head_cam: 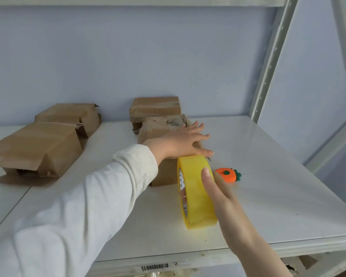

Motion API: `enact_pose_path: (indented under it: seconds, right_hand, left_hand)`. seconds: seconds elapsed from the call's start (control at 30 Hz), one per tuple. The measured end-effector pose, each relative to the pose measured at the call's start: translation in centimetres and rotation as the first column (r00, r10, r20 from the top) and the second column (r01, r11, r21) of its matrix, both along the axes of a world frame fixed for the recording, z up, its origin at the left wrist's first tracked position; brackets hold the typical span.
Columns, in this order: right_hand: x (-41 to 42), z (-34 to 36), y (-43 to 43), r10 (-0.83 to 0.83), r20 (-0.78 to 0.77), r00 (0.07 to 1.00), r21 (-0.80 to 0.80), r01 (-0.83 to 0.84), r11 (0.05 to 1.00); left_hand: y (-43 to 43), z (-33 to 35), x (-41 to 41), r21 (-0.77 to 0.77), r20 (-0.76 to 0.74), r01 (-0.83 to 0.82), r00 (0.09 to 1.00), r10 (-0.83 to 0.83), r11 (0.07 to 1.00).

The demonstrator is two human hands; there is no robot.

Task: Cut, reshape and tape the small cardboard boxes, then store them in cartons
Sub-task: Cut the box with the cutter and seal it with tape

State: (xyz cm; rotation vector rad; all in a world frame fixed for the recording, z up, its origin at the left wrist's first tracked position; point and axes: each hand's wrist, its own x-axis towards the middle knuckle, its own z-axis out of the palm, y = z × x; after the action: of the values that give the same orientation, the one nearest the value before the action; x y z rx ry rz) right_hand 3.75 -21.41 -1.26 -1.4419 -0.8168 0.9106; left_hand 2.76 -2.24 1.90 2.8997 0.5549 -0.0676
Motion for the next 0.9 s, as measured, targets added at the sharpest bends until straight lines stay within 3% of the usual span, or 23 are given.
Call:
enact_pose_path:
  seconds: [0.07,0.13,0.33,0.53,0.63,0.77,0.83,0.9]
  right_hand:
    - [-0.7,-1.3,-0.8,0.048,0.088,0.995,0.04,-0.052,0.998]
    - [-1.4,-2.1,-0.8,-0.041,0.15,0.988,0.076,0.03,0.997]
    - [-3.7,-1.1,-0.4,-0.301,0.029,0.953,0.1,0.297,0.95]
    - [-4.1,0.2,-0.4,-0.313,0.09,0.946,-0.003,0.314,0.949]
    - [-4.0,0.6,-0.1,-0.298,0.067,0.952,-0.04,0.301,0.953]
    - [-3.8,0.8,0.3,-0.269,0.047,0.962,-0.051,0.271,0.961]
    - [-3.6,0.7,0.2,-0.245,0.043,0.968,-0.046,0.247,0.968]
    - [-3.3,0.8,0.0,-0.199,0.028,0.98,-0.036,0.2,0.979]
  left_hand:
    - [0.4,0.2,0.1,-0.005,0.006,-0.01,1.0,0.01,1.0]
    - [0.6,0.2,0.3,-0.008,0.015,0.004,1.0,-0.004,1.0]
    - [0.6,0.0,-0.1,0.021,0.039,0.017,0.999,-0.018,1.0]
    - [0.6,0.2,0.0,0.016,0.01,0.026,1.0,-0.026,1.0]
    - [1.3,0.7,0.2,-0.061,0.087,-0.06,0.994,0.065,0.996]
    - [1.7,0.3,0.2,0.029,0.008,-0.169,0.986,0.168,0.985]
    - [0.7,0.8,-0.6,-0.008,0.117,-0.203,0.972,0.202,0.979]
    - [-1.3,0.9,-2.3,-0.14,0.351,-0.276,0.884,0.309,0.951]
